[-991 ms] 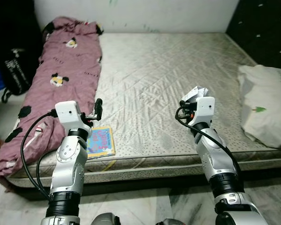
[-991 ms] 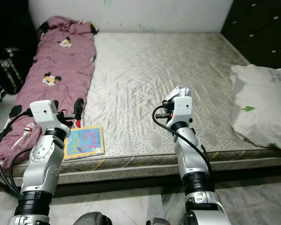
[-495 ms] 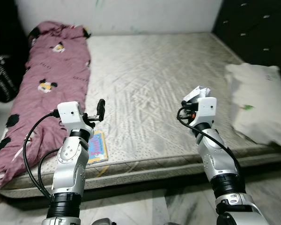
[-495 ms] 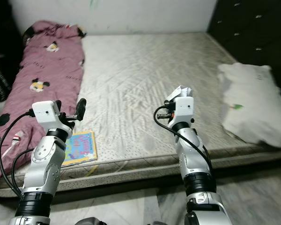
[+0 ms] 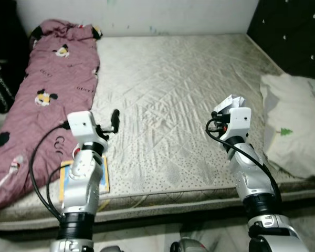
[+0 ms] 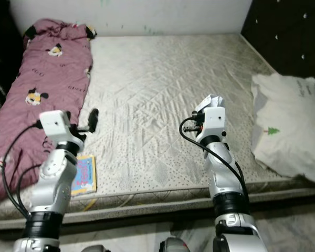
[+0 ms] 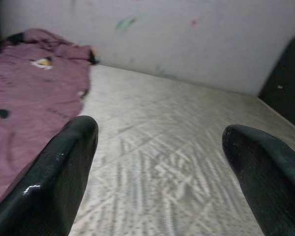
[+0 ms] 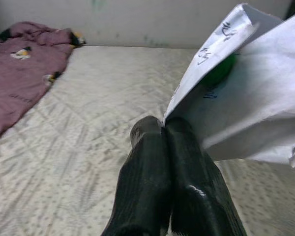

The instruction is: Clean up the room

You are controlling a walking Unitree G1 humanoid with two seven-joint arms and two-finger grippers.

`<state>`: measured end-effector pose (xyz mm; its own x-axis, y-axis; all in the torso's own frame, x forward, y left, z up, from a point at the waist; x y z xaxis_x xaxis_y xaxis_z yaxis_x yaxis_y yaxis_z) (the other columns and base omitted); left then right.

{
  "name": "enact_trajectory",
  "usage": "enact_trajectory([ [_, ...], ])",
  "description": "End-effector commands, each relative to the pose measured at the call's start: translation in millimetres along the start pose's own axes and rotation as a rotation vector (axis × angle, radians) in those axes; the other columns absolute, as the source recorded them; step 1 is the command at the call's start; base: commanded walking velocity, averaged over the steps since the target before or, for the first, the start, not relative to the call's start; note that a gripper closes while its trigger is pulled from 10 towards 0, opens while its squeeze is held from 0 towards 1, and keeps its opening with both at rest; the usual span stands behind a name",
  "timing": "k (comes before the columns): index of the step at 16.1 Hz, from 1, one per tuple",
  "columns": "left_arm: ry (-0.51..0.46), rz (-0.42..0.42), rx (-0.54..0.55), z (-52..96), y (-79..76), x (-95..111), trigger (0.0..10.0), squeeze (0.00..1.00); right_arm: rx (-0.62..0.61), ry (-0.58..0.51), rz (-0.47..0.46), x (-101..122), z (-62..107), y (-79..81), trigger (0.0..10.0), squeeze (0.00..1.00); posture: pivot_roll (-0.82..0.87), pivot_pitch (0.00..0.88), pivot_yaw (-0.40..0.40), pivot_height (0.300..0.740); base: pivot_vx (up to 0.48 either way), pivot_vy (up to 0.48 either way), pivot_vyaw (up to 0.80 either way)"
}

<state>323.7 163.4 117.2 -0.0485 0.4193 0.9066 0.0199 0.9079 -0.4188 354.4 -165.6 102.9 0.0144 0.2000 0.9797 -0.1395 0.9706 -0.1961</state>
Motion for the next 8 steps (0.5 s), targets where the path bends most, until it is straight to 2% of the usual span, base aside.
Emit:
enact_trajectory([
  [1, 0.004, -0.014, 0.017, 2.0, 6.0, 0.3, 10.0, 0.00, 0.020, -0.005, -0.001, 0.9, -1.2, 7.1, 10.0, 0.00, 0.02, 0.000, -0.006, 0.740, 0.000, 0.000, 0.00],
  [3, 0.009, -0.011, 0.020, 2.2, 6.0, -0.5, 10.0, 0.00, 0.022, 0.002, -0.005, -0.8, -0.9, 7.7, 10.0, 0.00, 0.02, 0.000, -0.003, 0.740, 0.000, 0.000, 0.00],
  [4, 0.011, -0.008, 0.019, 2.7, 6.0, -0.9, 10.0, 0.00, 0.023, 0.007, -0.007, -2.0, -0.5, 8.4, 10.0, 0.00, 0.02, 0.000, -0.003, 0.740, 0.000, 0.311, -0.67],
  [8, 0.014, 0.000, 0.013, 2.0, 5.2, -1.3, 10.0, 0.00, 0.019, 0.009, -0.004, -1.9, -0.9, 7.9, 10.0, 0.00, 0.02, 0.000, -0.003, 0.740, 0.000, 0.480, -0.73],
])
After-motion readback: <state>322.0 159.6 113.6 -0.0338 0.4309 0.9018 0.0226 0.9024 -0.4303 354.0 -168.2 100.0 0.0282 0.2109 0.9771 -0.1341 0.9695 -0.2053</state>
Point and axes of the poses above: a point about 5 cm out from each wrist's last joint towards the gripper, its own z axis pointing back from the gripper into the wrist, its own x axis along the axis of the wrist's last joint, y = z × x, the point moved 2 cm from there along -z, pointing out of the wrist towards the gripper, and after that the axes turned 13 degrees about z, right-handed, at the moved point
